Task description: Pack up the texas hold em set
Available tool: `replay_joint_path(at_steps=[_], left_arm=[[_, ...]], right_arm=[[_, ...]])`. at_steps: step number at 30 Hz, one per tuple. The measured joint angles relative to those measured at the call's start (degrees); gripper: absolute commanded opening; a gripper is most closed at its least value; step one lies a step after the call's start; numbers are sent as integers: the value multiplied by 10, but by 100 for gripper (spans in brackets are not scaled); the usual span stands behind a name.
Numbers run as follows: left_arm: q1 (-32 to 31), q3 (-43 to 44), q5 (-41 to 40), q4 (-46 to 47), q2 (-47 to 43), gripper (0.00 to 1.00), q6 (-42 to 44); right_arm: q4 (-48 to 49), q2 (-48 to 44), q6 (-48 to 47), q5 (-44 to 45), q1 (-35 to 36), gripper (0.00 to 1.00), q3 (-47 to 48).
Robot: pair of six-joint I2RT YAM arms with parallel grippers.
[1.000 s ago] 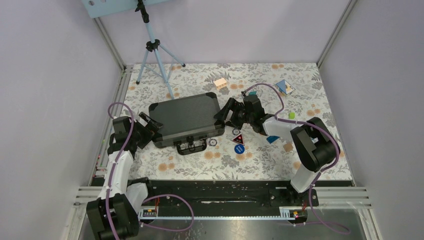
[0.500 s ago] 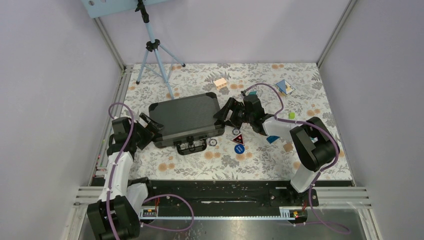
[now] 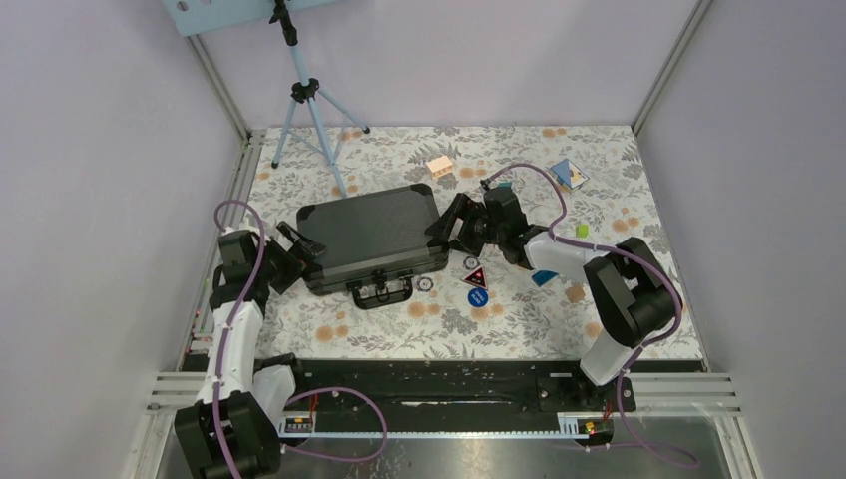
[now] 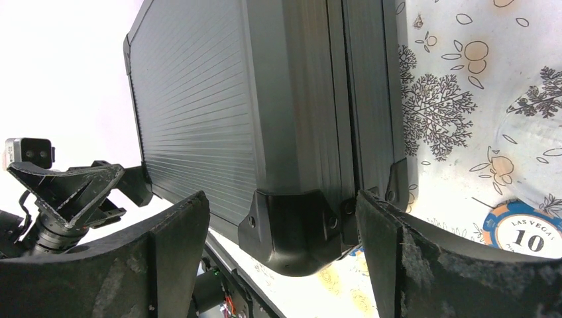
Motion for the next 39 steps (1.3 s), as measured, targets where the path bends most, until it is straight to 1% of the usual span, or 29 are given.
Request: replay_joint_path(at_steps=[9,18,25,31,36,39], left_arm=[[3,31,8,-7,6,99,3],[3,106,14,-7,21,99,3],[3,144,15,9,51,99,-3],[3,188,15,20,91,99,-8],[3,247,14,17,126,99,-6],[3,281,12,8,132,99,0]], right_arm=[[-42,-16,0,3,2,87,26],[-78,-28,7,5,5,87,88],[-100,-23,18,12,5,87,132],[-127,6,32,15,4,87,199],[-153,43,40,27,0,87,280],[-151,80,40,9,8,87,334]])
